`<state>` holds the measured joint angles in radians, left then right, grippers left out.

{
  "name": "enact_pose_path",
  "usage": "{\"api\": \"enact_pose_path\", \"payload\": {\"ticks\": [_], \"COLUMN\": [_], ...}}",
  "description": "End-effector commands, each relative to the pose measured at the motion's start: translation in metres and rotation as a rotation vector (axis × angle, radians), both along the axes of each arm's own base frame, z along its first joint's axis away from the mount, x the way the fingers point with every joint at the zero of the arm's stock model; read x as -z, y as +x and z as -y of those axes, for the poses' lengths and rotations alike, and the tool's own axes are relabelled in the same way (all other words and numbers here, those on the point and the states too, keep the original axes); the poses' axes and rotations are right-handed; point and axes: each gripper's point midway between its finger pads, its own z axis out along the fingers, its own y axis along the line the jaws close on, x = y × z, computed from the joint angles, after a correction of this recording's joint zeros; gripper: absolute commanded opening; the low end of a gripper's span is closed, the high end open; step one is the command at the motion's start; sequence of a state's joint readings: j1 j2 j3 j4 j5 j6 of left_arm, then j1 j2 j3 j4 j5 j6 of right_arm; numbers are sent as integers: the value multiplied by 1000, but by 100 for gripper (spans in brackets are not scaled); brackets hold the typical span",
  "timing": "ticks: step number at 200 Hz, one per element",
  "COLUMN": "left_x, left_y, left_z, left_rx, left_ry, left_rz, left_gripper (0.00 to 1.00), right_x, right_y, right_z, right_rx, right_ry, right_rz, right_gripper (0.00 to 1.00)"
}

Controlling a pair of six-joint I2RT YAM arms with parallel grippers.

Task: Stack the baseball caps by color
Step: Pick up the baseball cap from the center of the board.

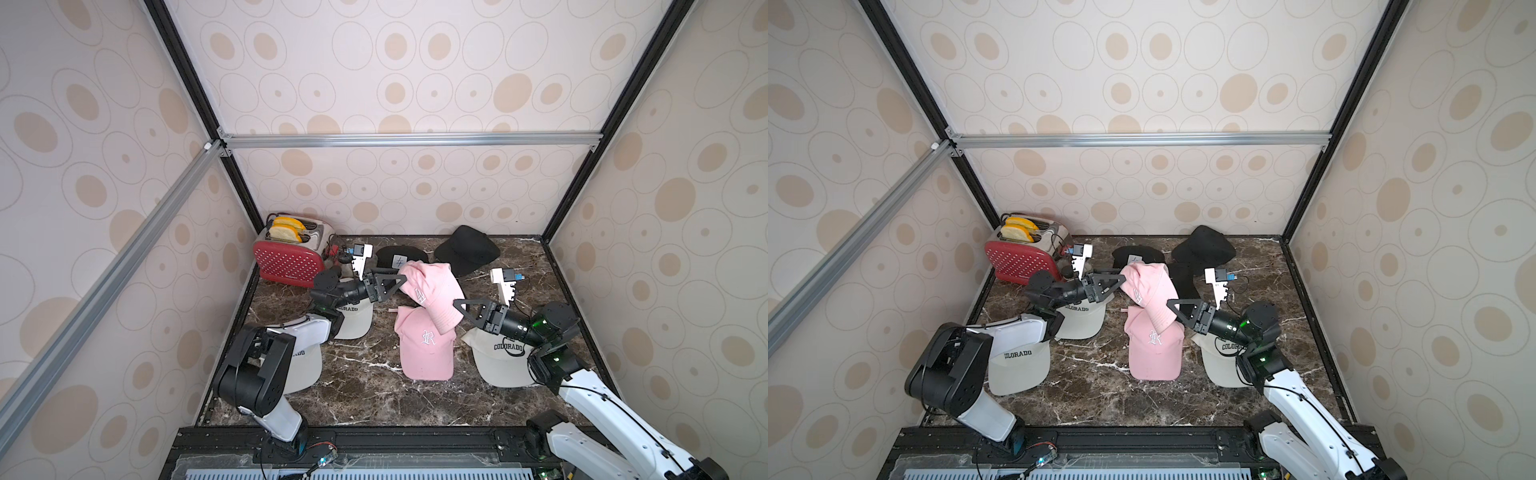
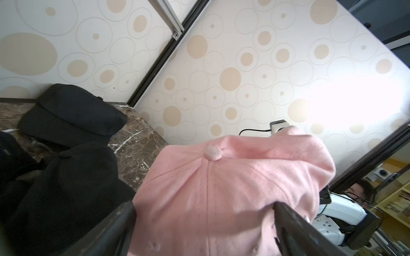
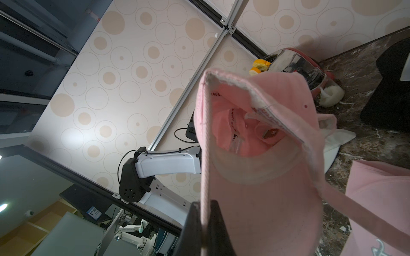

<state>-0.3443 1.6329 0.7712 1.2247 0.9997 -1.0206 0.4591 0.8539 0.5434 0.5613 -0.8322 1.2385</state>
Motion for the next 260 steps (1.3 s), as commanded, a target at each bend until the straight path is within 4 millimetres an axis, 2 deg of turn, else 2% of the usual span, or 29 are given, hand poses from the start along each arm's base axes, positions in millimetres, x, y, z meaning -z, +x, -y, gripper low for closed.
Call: {"api": "enact_pose_path", "payload": {"ticks": [1,32,46,64,84,91,101,122,130,141,161,172,184,209,220,224,227,229,246,260], "left_x": [-38,-45,-48,-47,-44,-42,-43,-47,-46,-34,1,13,23,55,59,58,58,58,64,62], "left_y": [-18,-42,-50,-54,-51,-48,-43,-34,-37,-40,-52,-68,-82,-103,-115,-119,-121,-123,-131,-149], "left_z": [6,25,29,27,22,19,12,-5,-5,-4,-14,-19,-19,-22,-20,-18,-17,-16,-5,7], "left_rx": [102,216,244,241,211,196,162,96,108,127,109,152,191,272,344,371,388,396,444,522], "left_ry": [-75,-59,-53,-43,-16,-5,6,40,78,176,415,497,552,779,817,816,812,811,831,849], "left_rz": [105,152,177,192,192,190,185,180,189,171,136,133,138,146,139,143,148,150,151,180], "left_gripper": [99,98,89,59,38,26,0,0,0,0,0,0,0,0,0,0,0,0,0,0], "right_x": [-23,-22,-22,-21,-18,-15,-12,10,26,50,96,119,138,150,151,151,151,150,148,145], "right_y": [-7,-8,-7,-7,-8,-8,-10,-12,-10,-9,-14,-16,-13,1,7,9,10,11,18,24], "right_z": [-1,-2,-2,-2,-1,-1,0,4,6,8,13,20,30,45,52,55,57,58,69,75], "right_rx": [-32,-37,-39,-36,-31,-30,-25,1,19,33,11,13,43,102,130,140,149,155,197,228], "right_ry": [35,34,35,30,15,5,-19,-121,-169,-225,-368,-480,-569,-629,-659,-673,-684,-692,-747,-769], "right_rz": [85,88,90,84,84,81,83,100,78,47,3,-5,-34,-80,-78,-76,-72,-70,-54,-51], "right_gripper": [0,0,0,0,0,0,0,0,0,2,33,58,72,81,86,88,97,99,100,100]}}
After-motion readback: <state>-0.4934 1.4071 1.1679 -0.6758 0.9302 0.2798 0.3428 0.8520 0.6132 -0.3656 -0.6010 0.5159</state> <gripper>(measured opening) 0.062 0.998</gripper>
